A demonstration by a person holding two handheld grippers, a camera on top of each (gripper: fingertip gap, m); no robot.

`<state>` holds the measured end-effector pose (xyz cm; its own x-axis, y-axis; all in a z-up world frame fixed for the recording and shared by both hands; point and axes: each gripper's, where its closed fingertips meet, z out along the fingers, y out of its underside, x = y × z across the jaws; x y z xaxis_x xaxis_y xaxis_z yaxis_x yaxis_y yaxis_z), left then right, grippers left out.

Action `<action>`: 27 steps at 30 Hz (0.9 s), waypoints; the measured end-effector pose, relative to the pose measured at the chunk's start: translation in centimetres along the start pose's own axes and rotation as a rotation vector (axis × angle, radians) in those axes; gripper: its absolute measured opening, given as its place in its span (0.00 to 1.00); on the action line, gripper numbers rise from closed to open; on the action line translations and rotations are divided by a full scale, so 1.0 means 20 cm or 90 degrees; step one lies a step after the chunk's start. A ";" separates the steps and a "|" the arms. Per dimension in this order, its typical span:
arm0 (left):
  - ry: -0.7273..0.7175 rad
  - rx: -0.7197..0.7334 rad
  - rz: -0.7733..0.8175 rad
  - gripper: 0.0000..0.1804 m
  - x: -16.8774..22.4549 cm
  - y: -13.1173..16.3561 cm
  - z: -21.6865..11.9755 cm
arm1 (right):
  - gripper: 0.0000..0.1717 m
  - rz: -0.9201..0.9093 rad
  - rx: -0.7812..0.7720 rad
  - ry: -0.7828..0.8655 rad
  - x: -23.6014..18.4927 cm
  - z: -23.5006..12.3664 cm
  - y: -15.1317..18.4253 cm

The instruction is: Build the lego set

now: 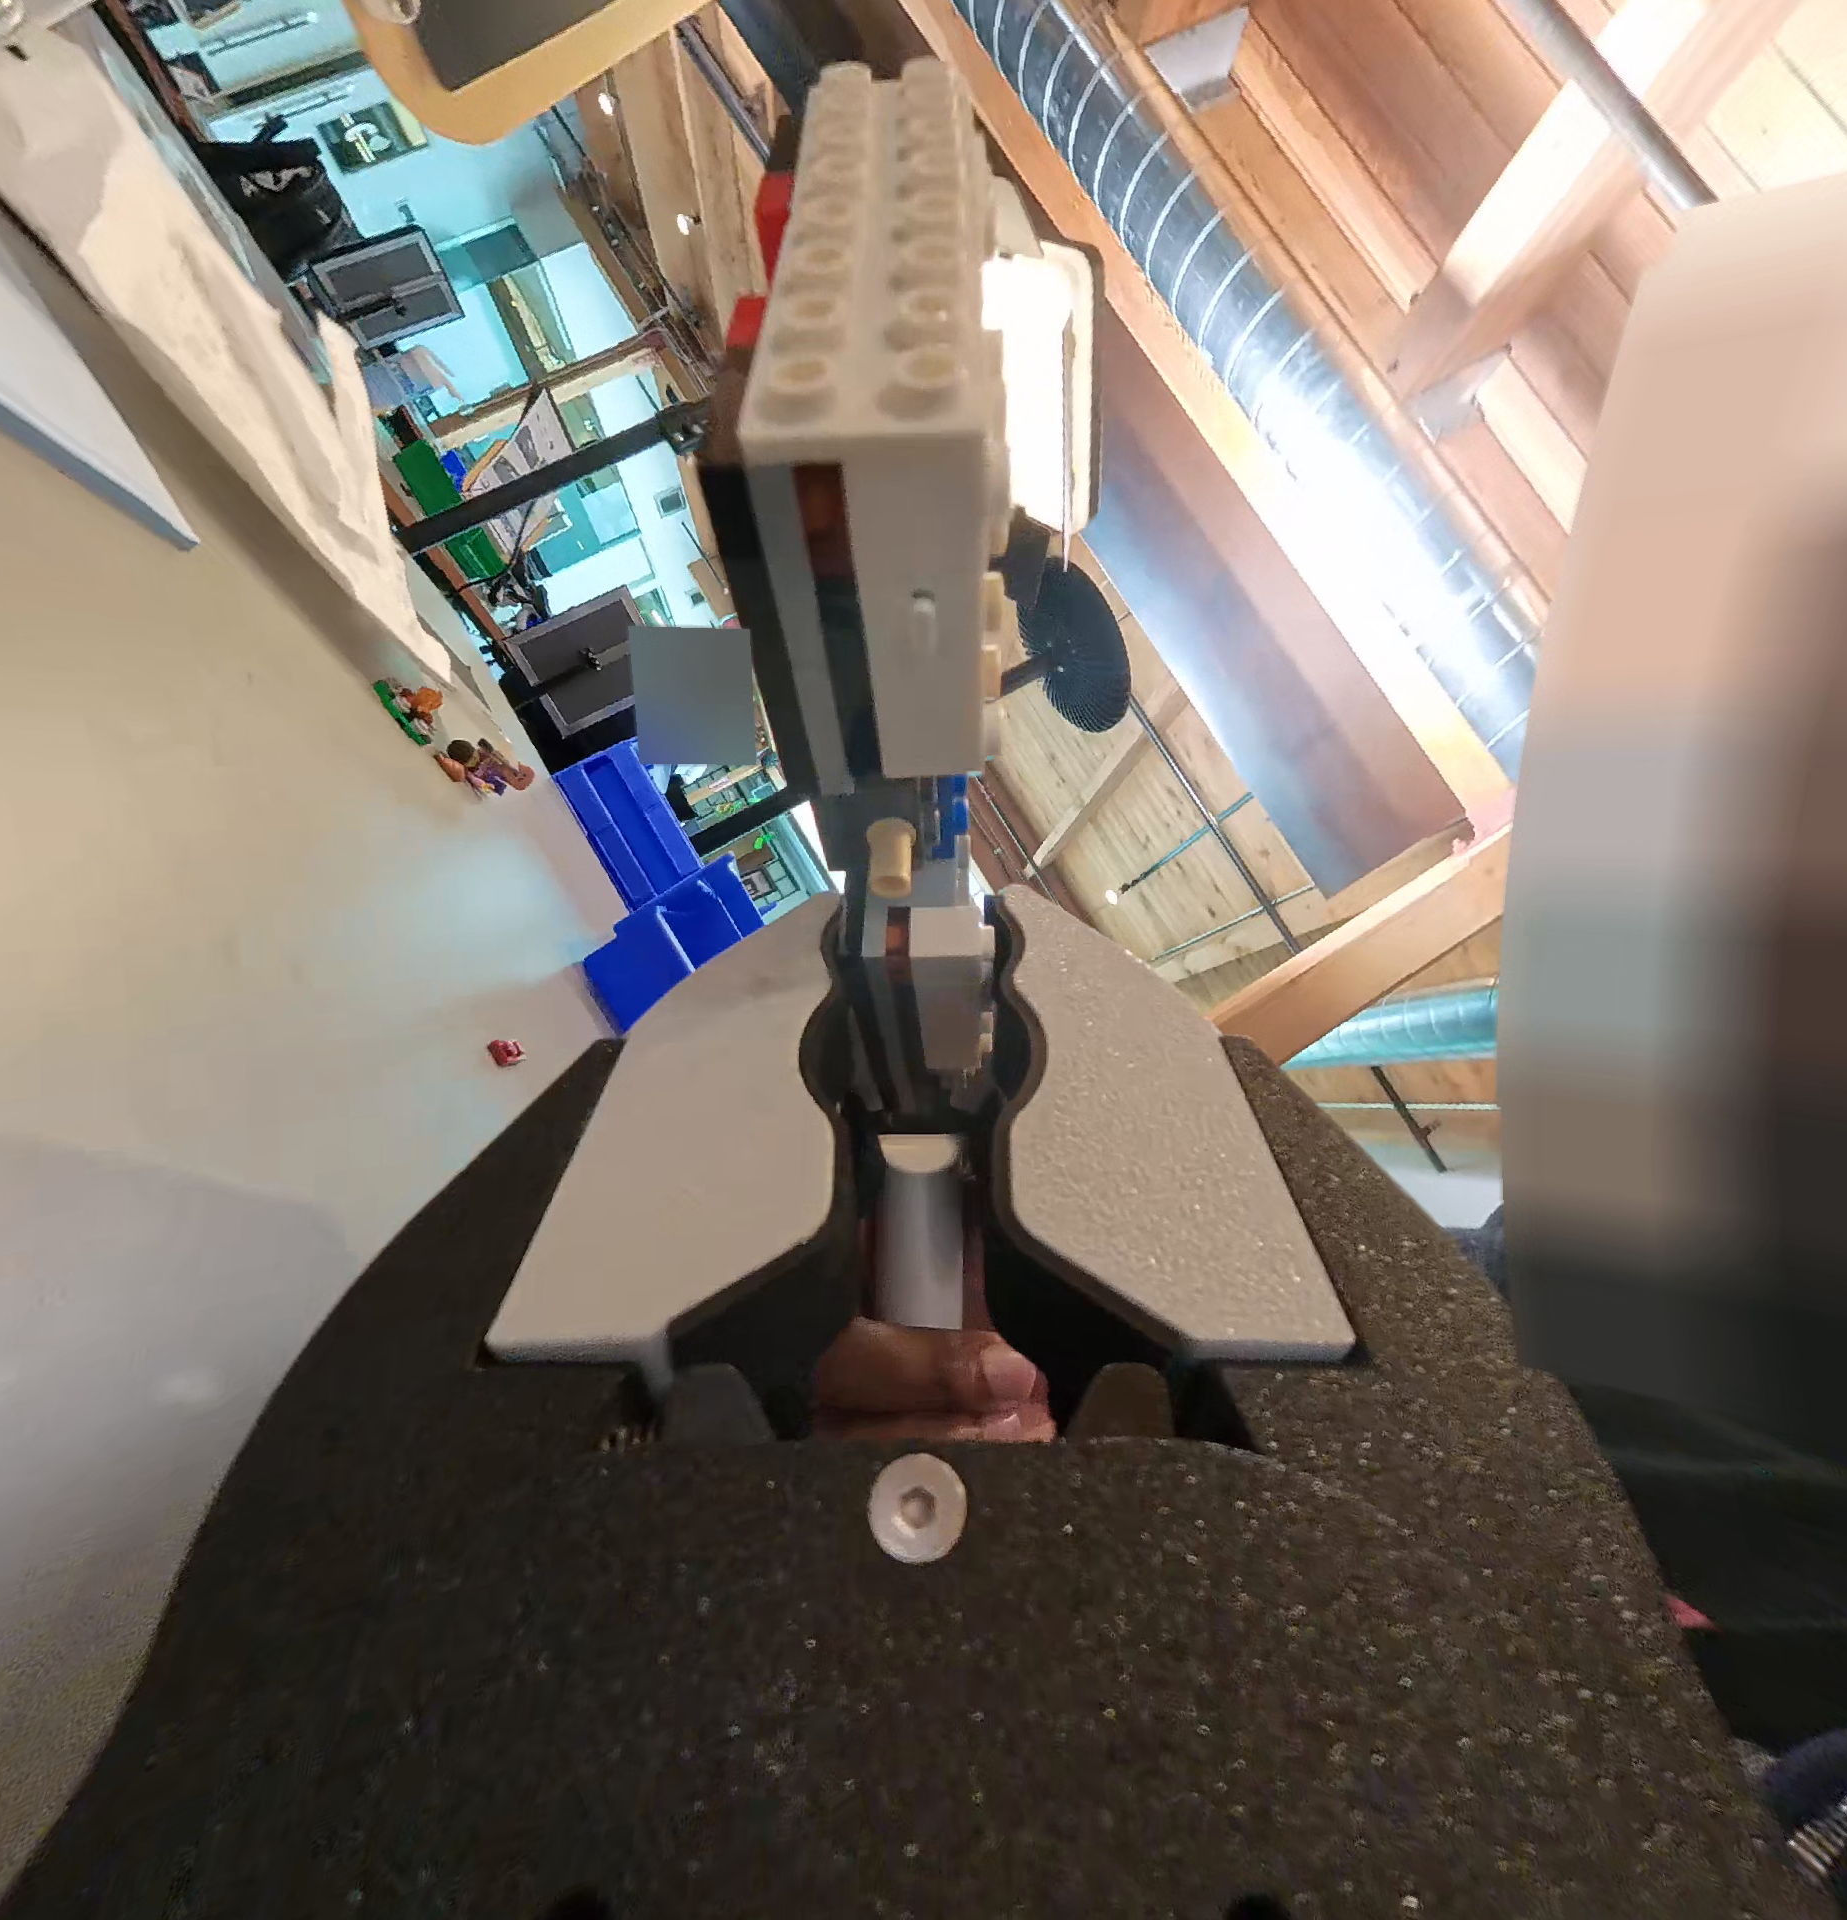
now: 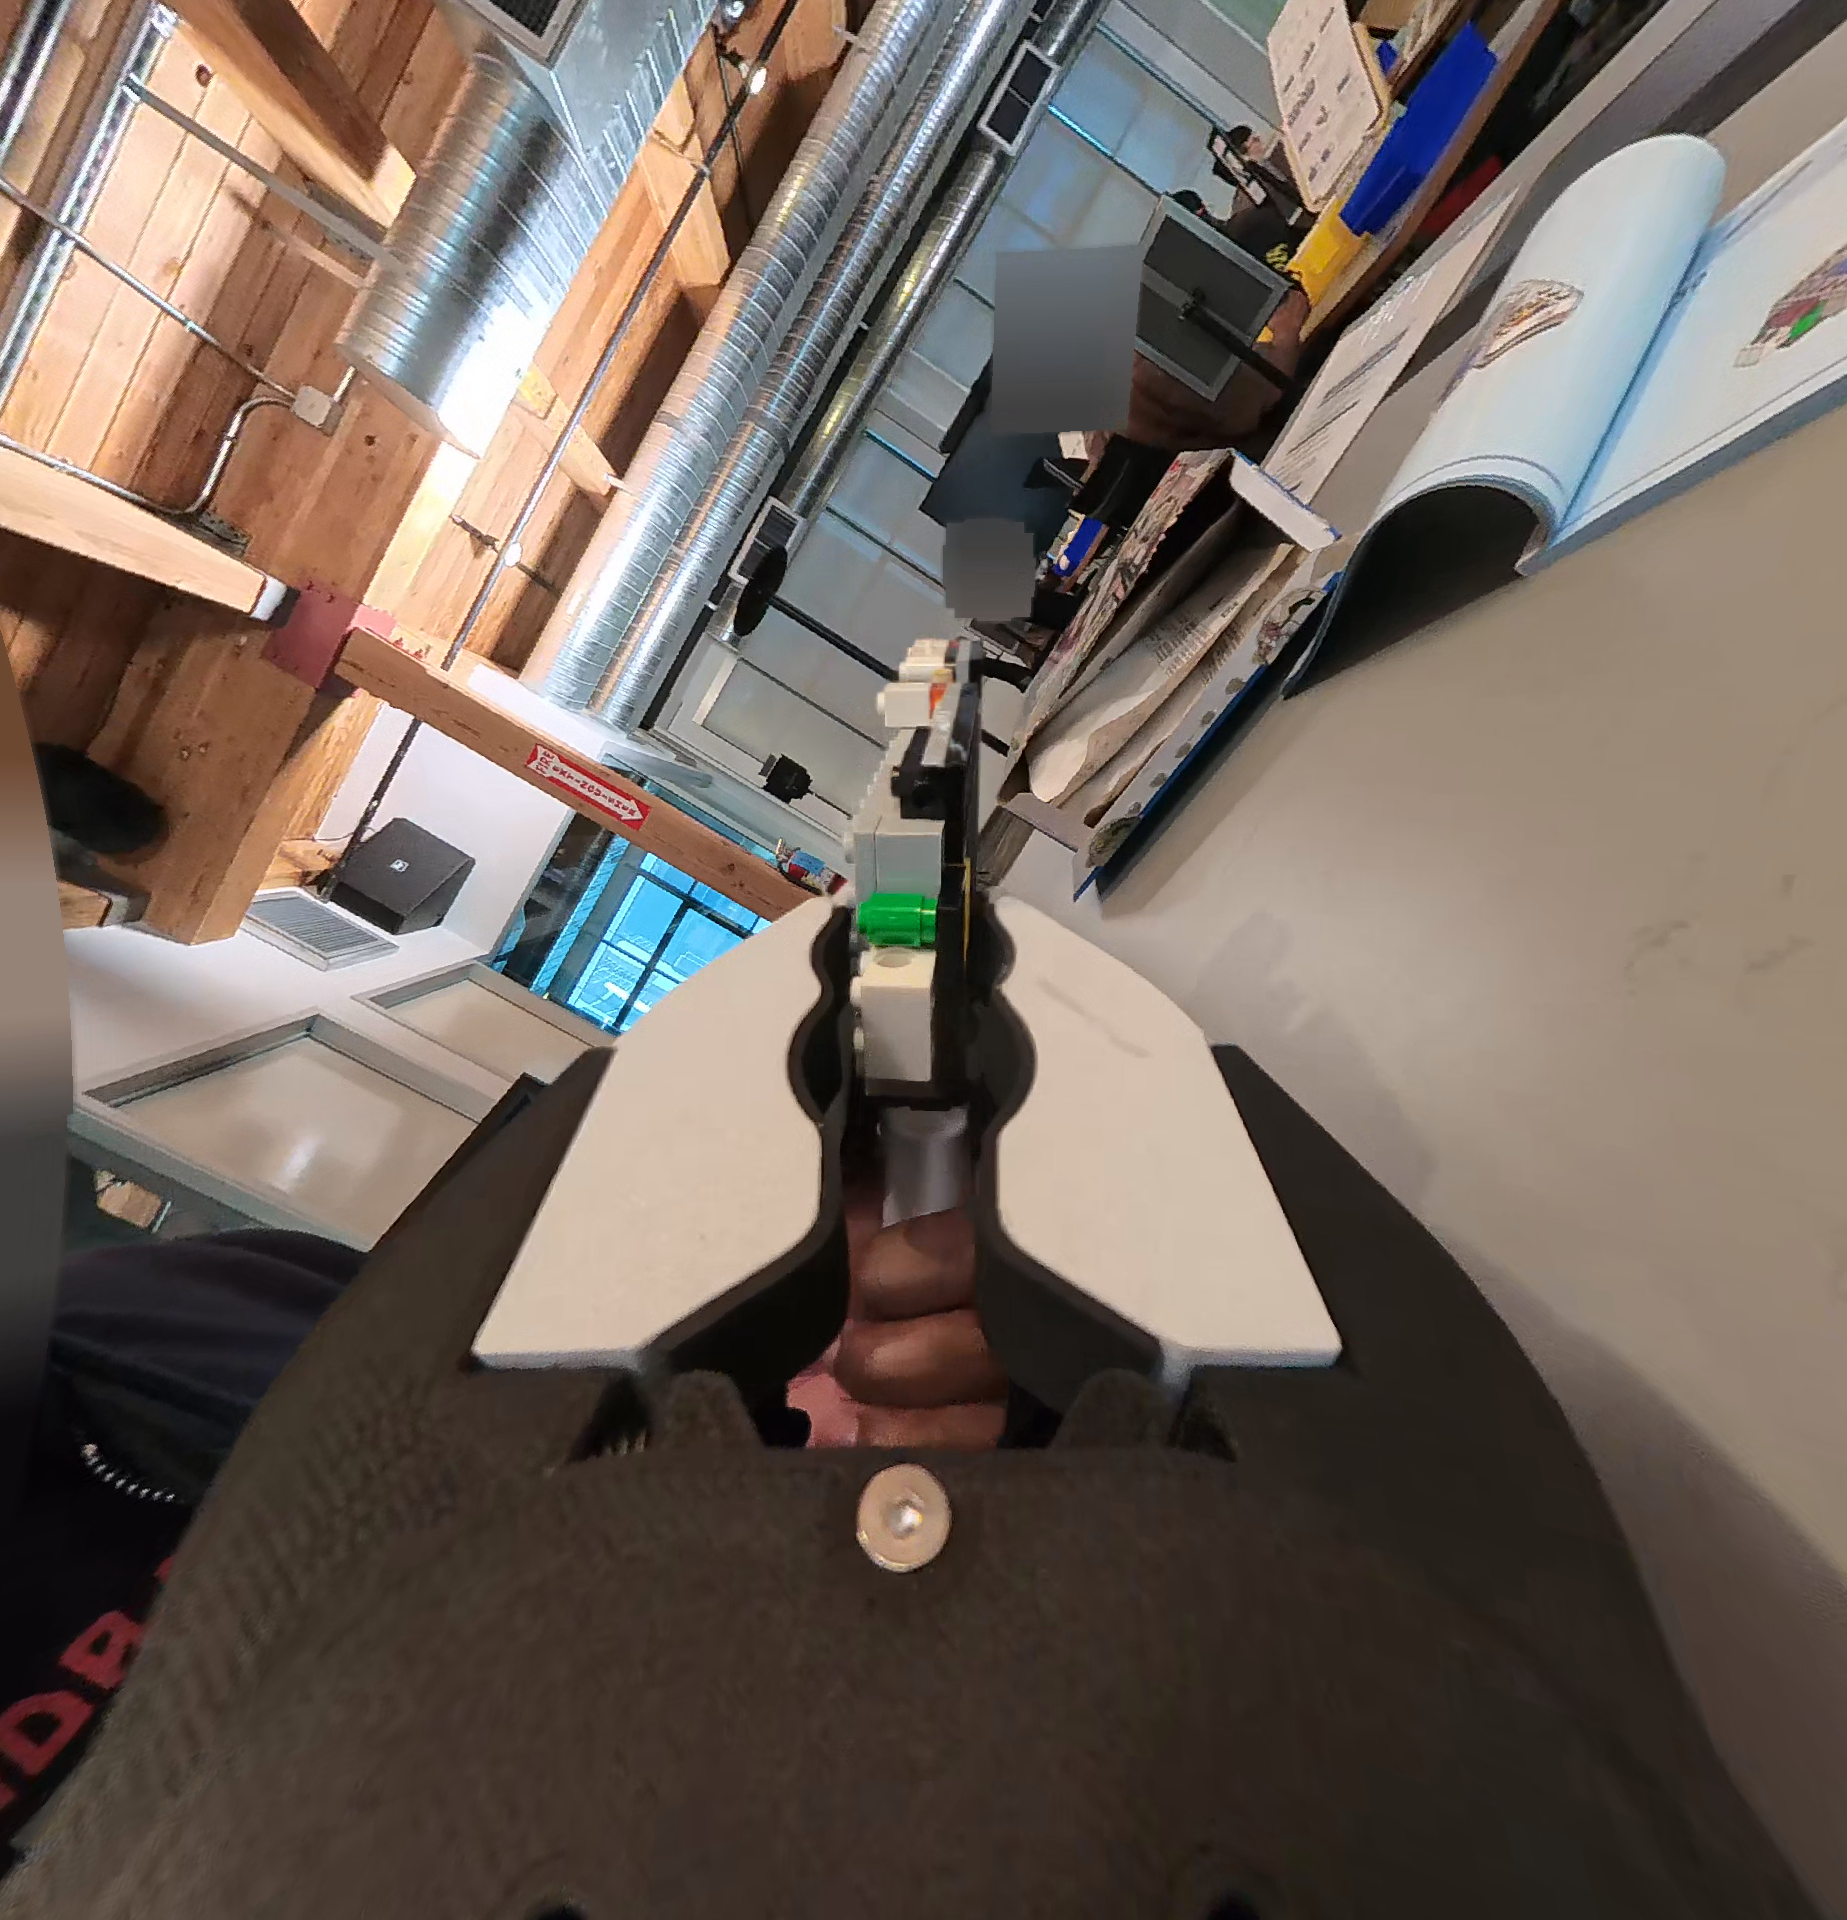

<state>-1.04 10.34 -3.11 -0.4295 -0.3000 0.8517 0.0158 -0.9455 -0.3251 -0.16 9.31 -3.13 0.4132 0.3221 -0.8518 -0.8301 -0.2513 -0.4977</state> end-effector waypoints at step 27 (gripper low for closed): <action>-0.065 -0.021 0.082 0.12 -0.03 0.06 0.02 | 0.13 0.000 0.034 0.008 0.05 -0.01 0.00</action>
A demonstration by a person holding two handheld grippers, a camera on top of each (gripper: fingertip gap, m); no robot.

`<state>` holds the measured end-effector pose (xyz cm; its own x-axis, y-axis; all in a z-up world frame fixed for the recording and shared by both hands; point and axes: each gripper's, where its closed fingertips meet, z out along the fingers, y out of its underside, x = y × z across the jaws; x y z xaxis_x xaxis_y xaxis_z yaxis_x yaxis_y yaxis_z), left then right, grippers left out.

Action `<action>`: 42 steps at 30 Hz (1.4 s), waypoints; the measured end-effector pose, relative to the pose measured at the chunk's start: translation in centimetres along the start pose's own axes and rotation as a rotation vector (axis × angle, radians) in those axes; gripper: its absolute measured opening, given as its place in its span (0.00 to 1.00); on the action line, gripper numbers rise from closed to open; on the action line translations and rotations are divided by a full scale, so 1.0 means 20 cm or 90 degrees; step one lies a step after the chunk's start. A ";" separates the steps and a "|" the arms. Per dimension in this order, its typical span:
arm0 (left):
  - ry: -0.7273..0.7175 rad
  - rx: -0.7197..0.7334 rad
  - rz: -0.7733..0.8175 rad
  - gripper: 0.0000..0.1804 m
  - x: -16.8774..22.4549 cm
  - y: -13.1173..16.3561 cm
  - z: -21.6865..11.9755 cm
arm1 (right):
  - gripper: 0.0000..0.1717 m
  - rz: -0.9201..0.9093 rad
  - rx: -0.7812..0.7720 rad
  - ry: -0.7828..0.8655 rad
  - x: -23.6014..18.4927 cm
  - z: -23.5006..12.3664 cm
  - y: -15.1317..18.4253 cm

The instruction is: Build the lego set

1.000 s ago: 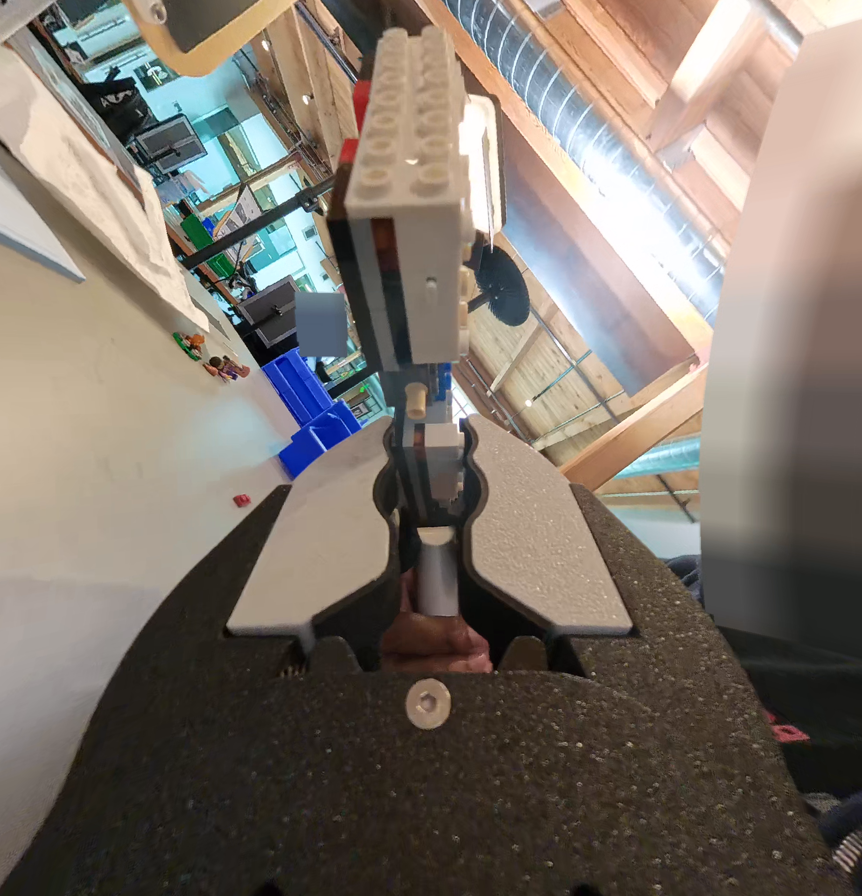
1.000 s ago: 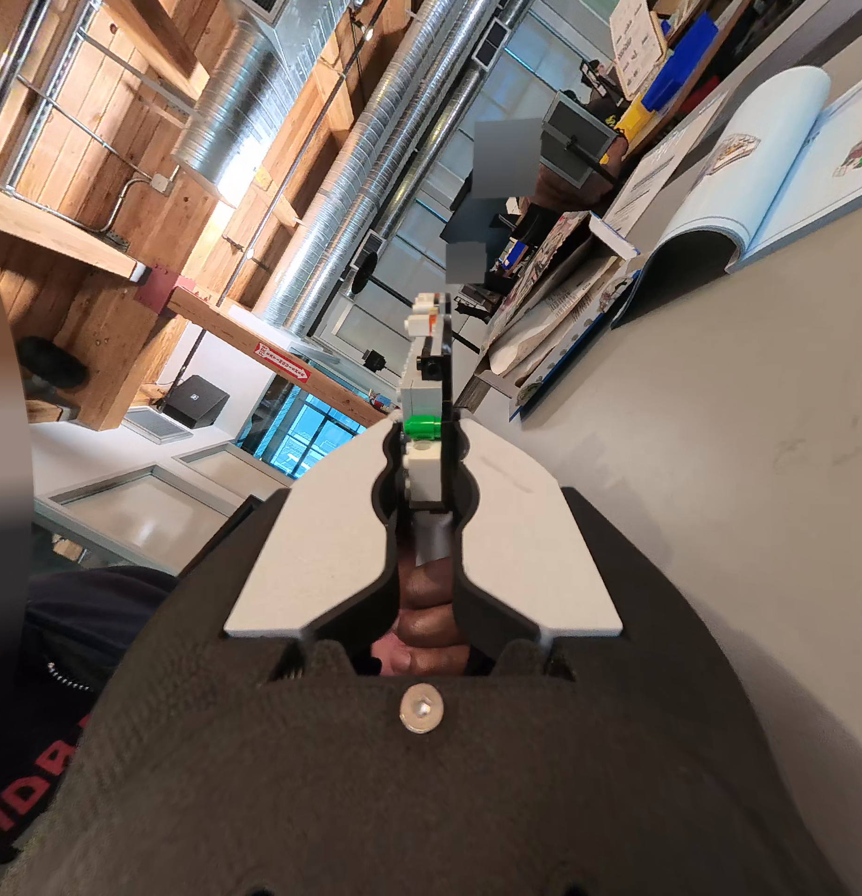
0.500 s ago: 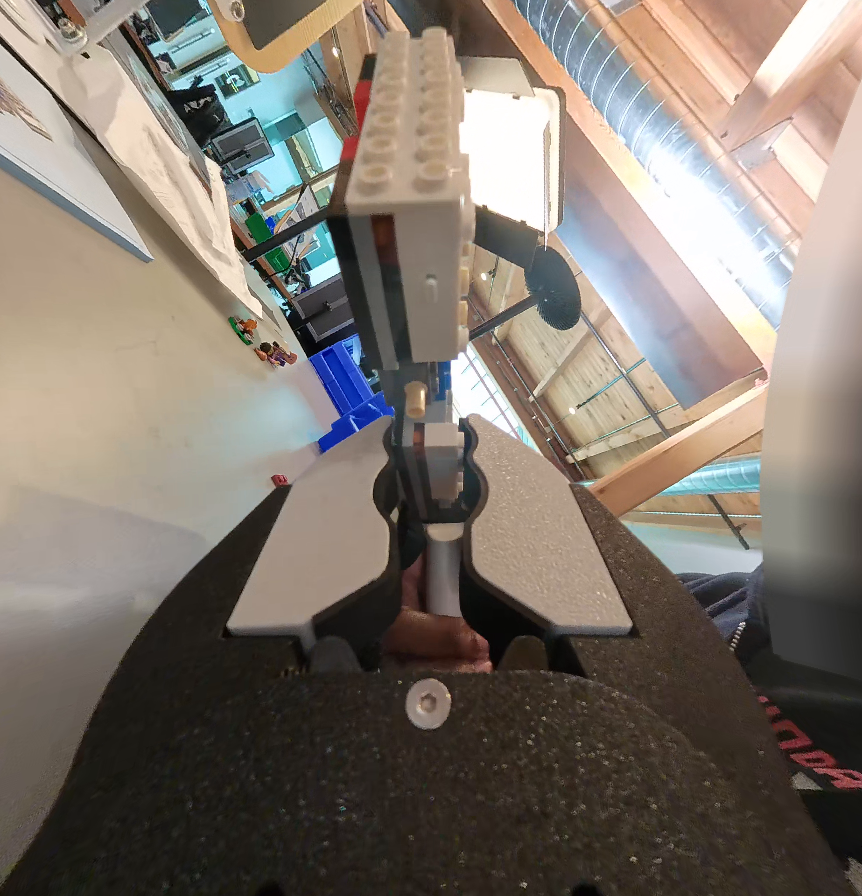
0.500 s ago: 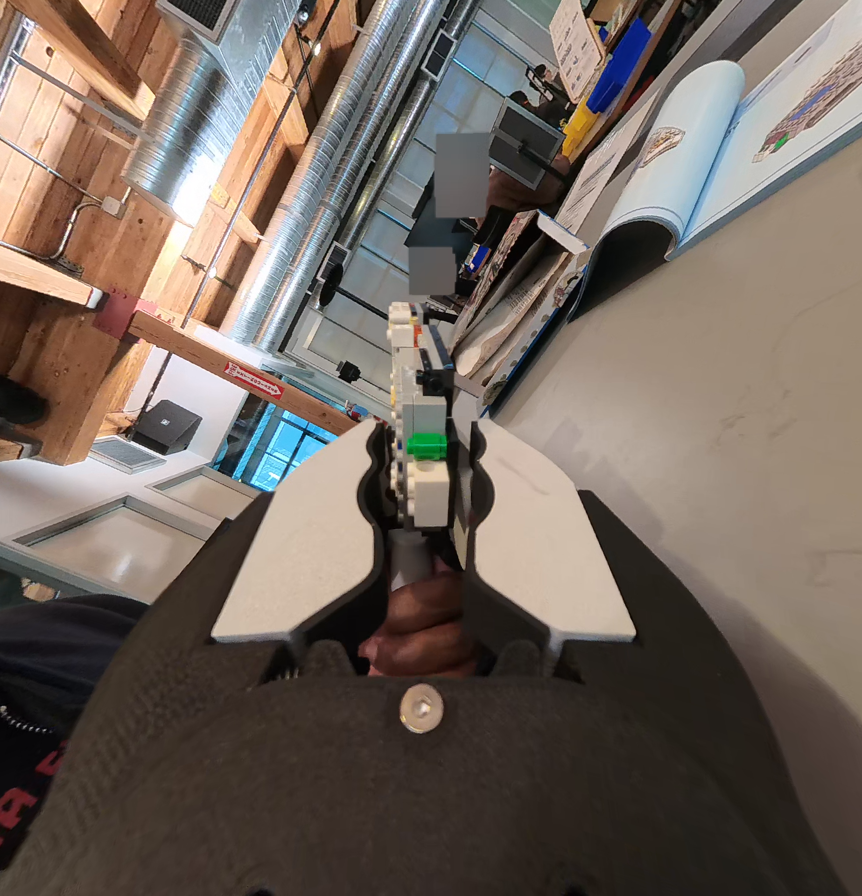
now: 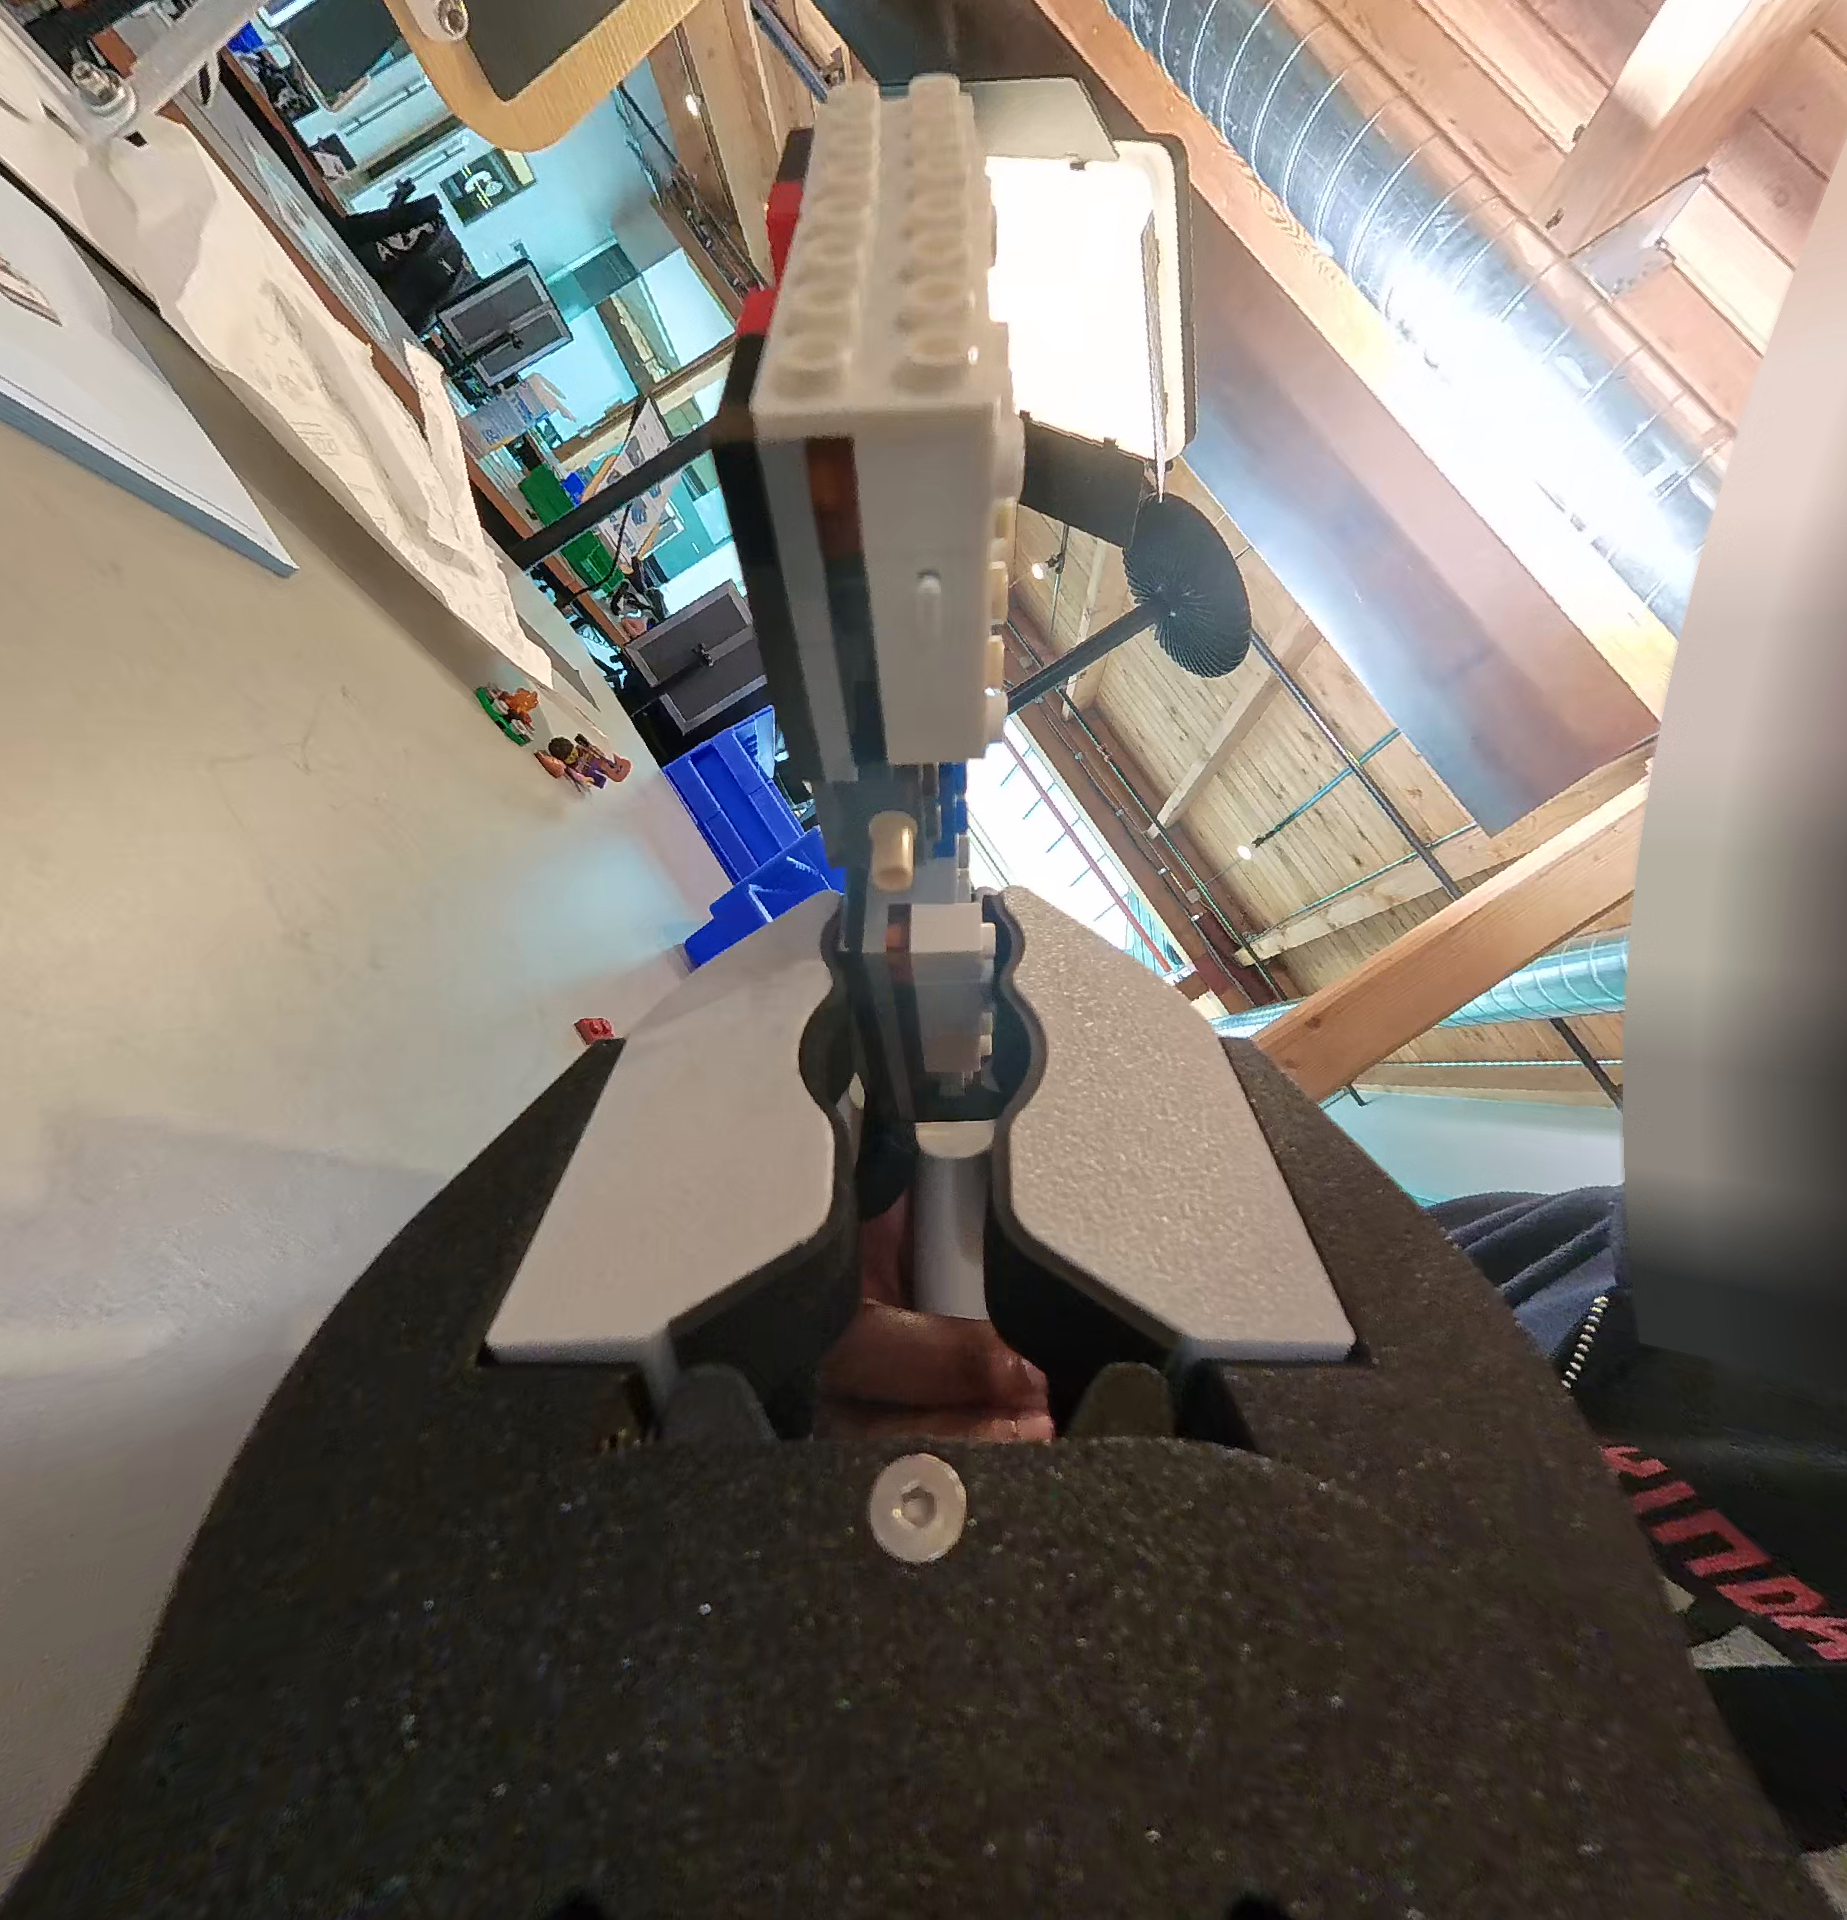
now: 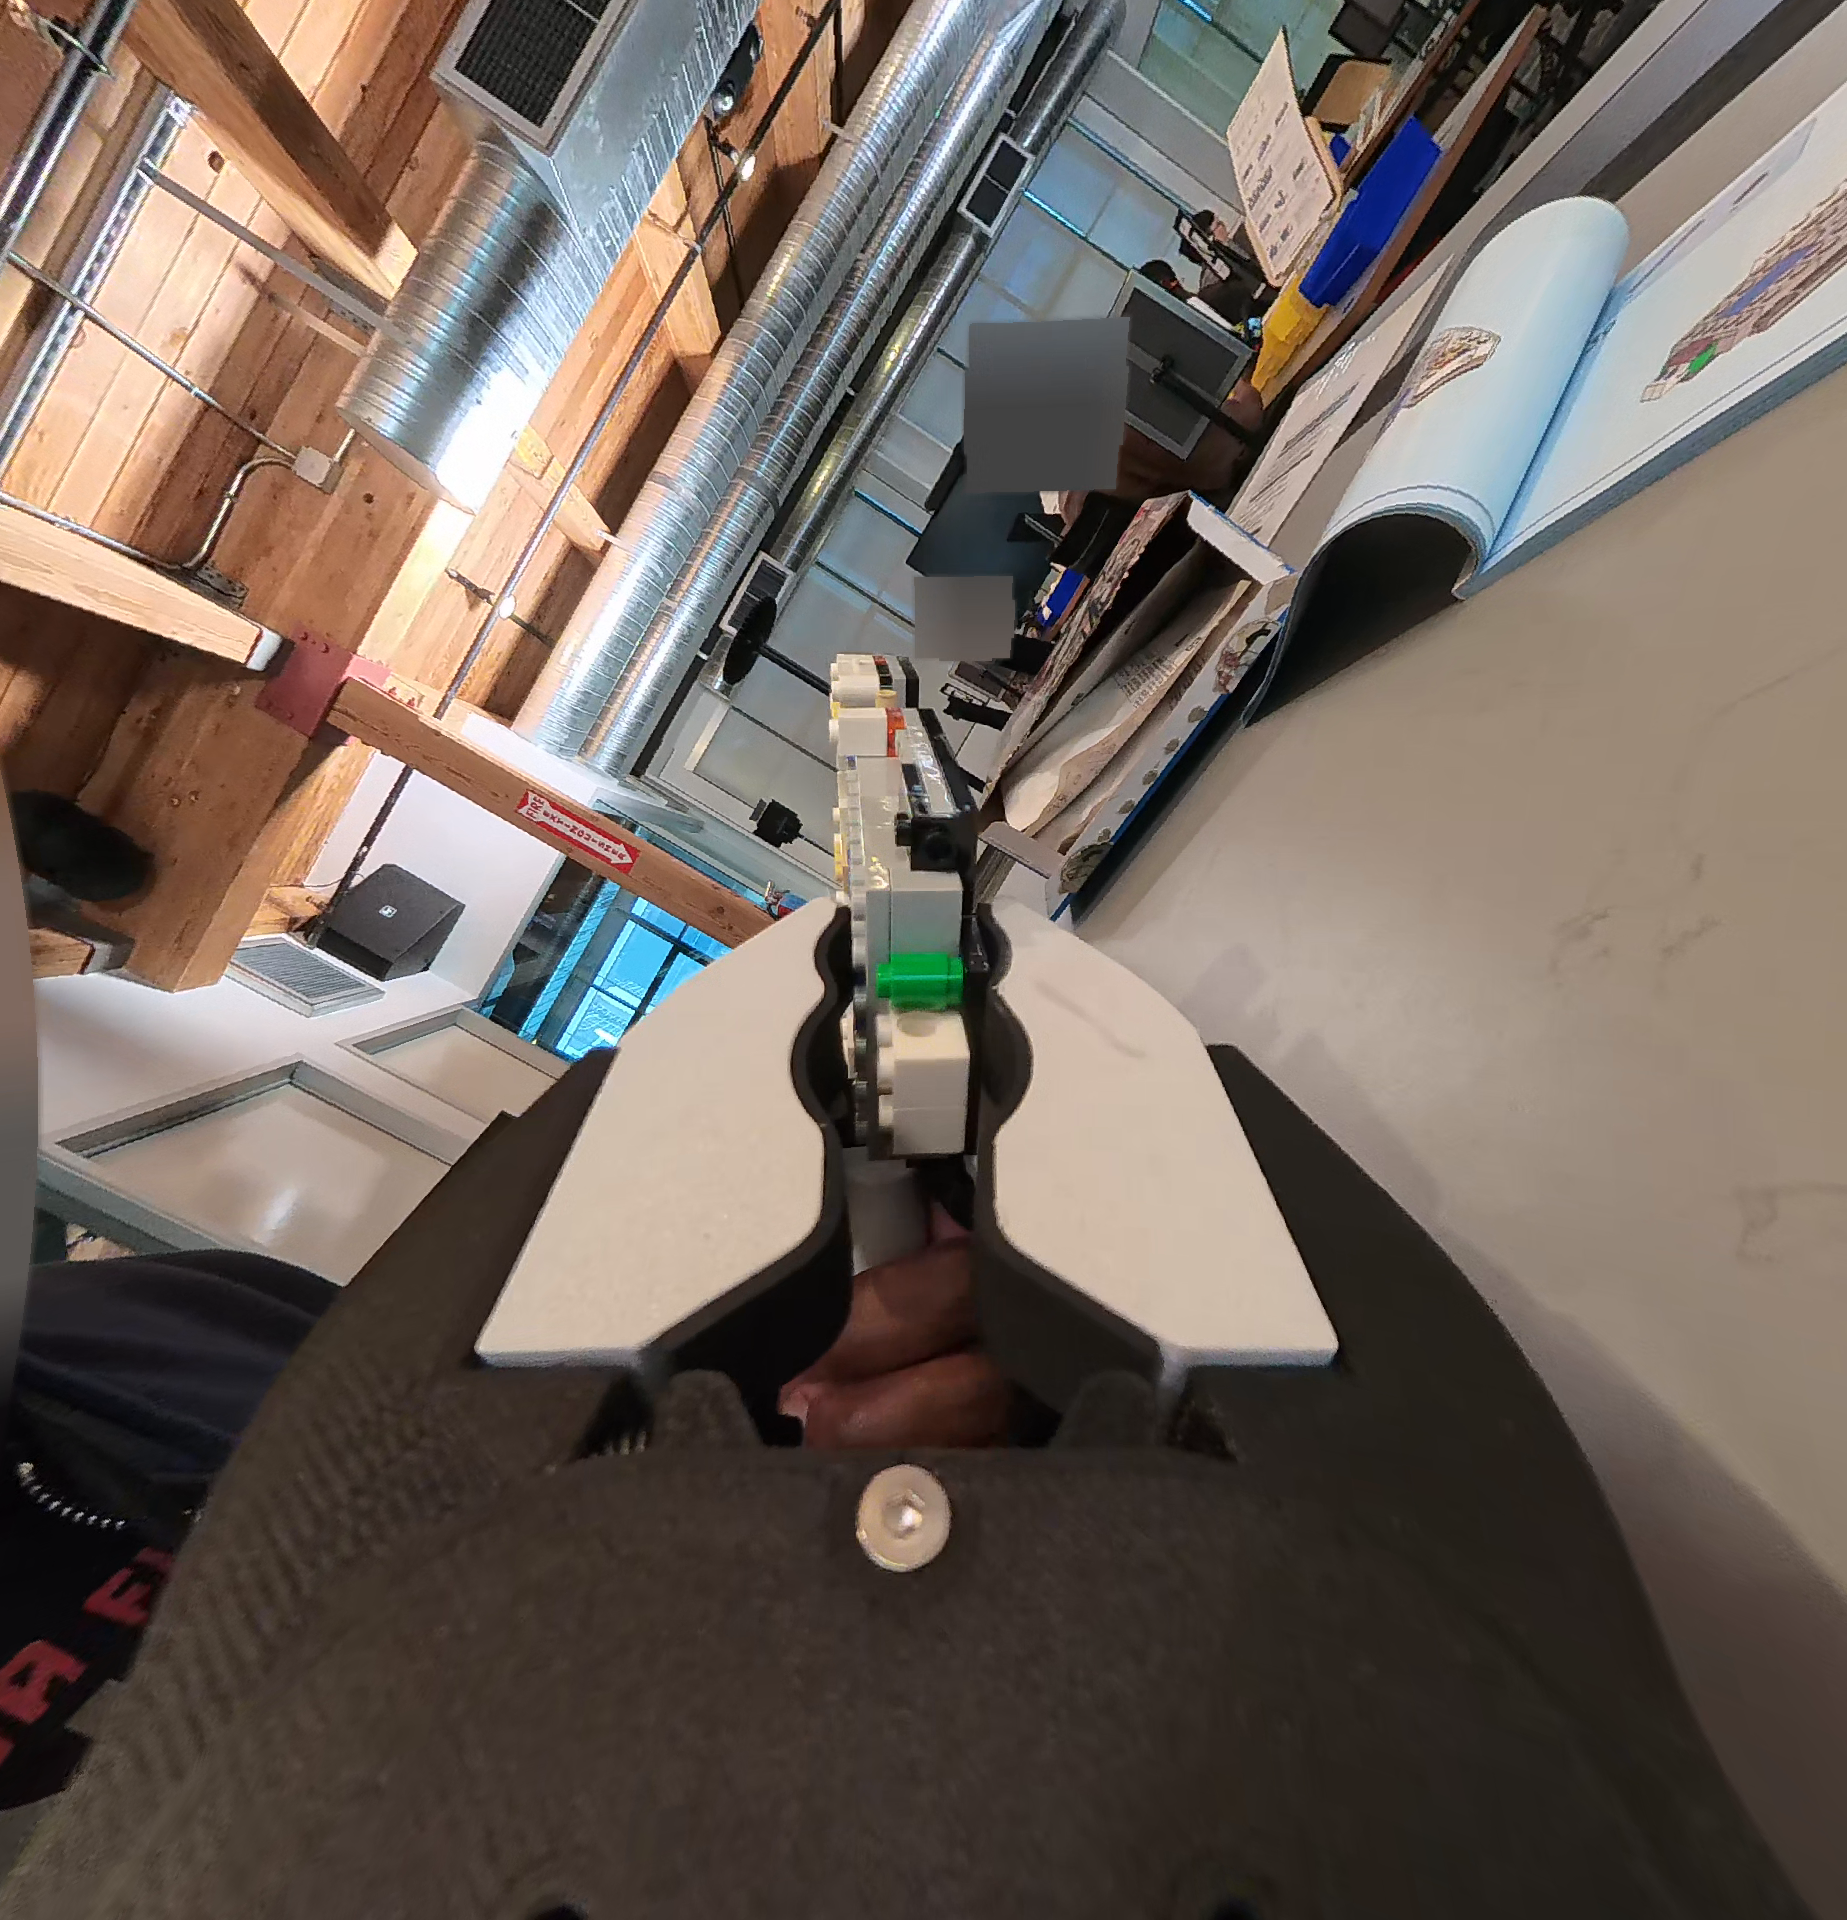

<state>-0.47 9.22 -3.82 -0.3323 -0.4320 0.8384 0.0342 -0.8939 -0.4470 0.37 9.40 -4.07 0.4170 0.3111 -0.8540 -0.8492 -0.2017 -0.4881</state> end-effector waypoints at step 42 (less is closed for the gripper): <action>0.056 0.004 0.027 0.12 0.07 0.02 0.01 | 0.10 -0.050 0.011 -0.050 -0.08 -0.02 0.01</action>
